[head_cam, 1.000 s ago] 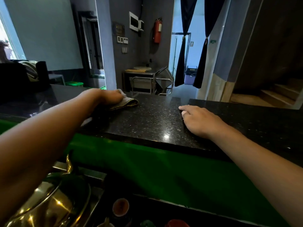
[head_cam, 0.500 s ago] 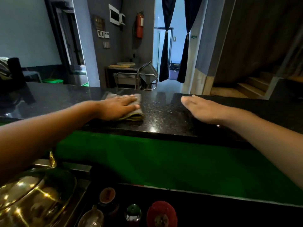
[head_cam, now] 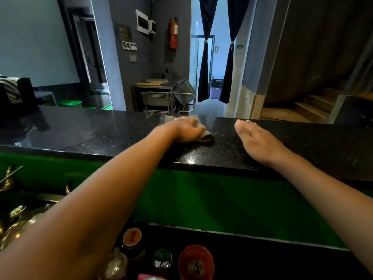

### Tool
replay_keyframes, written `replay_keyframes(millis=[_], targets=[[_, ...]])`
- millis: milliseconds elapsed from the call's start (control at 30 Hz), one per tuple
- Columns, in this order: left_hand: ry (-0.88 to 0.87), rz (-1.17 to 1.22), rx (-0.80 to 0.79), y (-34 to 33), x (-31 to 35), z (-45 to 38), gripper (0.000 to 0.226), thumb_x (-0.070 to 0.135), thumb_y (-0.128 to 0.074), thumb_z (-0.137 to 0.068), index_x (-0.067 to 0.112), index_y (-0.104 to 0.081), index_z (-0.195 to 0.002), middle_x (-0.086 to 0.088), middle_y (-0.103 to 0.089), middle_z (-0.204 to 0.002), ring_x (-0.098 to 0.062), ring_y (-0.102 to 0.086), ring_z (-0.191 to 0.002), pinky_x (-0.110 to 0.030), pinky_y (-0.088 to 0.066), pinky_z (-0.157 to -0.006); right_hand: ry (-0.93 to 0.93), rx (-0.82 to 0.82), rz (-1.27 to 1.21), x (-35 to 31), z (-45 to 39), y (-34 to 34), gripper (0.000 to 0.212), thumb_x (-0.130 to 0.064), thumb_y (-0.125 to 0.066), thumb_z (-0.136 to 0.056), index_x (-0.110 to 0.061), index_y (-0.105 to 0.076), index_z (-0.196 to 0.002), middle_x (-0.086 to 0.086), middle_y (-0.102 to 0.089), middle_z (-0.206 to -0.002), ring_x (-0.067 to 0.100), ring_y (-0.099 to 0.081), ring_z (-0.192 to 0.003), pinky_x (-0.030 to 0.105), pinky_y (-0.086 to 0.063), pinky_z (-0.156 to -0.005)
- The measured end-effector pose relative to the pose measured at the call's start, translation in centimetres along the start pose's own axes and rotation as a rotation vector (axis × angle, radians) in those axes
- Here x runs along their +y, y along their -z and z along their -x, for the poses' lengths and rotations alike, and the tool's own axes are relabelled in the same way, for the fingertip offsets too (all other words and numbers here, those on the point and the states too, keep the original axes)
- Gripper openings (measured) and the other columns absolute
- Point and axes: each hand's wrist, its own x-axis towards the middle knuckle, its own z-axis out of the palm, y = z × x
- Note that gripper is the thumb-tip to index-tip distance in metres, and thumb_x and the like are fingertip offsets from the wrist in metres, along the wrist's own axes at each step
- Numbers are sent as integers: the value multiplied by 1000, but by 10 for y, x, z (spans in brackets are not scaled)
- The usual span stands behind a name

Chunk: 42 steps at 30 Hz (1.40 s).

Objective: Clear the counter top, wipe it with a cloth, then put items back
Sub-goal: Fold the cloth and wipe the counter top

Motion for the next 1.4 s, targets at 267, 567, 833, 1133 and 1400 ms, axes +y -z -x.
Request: replay_keyframes(millis=[267,567,833,1133,1400], targets=[[-86,-52,-69,6,-37,66,62,51,-21,-102,23,-11,-156,3,-9,-163,-15,-8,-149,-33,-2,-118,-100,-242,247,35,21,47,59,-61,-4,-95,-44,-18,-149,-4,-8,-162,17,-2,-149,51,5,-117],[280,-4,1,14,-77,-4,59,50,-27,-102,17,-29,-151,-12,-25,-159,-29,-24,-145,-45,-19,-116,-114,-226,294,61,33,50,51,-53,-7,-100,-44,-16,-150,-10,-10,-161,12,-5,-149,45,-3,-118],[-348,-55,-36,-23,99,13,59,51,-26,-102,19,-28,-152,-5,-23,-160,-20,-21,-147,-40,-14,-119,-219,10,66,60,38,53,65,-65,-13,-95,-31,-48,-139,0,-44,-149,26,-37,-138,47,-28,-111],[174,-95,-54,6,-44,20,63,55,-18,-101,22,-15,-155,-6,-12,-163,-25,-13,-149,-44,-8,-119,-217,82,96,55,49,54,65,-65,-16,-95,-24,-65,-95,3,-65,-99,28,-58,-104,45,-40,-88],[-88,-50,-10,-15,69,-2,61,51,-21,-102,17,-26,-152,-8,-20,-161,-25,-21,-147,-44,-16,-117,-193,232,34,58,49,54,70,-60,-25,-97,-7,-71,-98,13,-68,-88,14,-52,-66,38,-42,-70]])
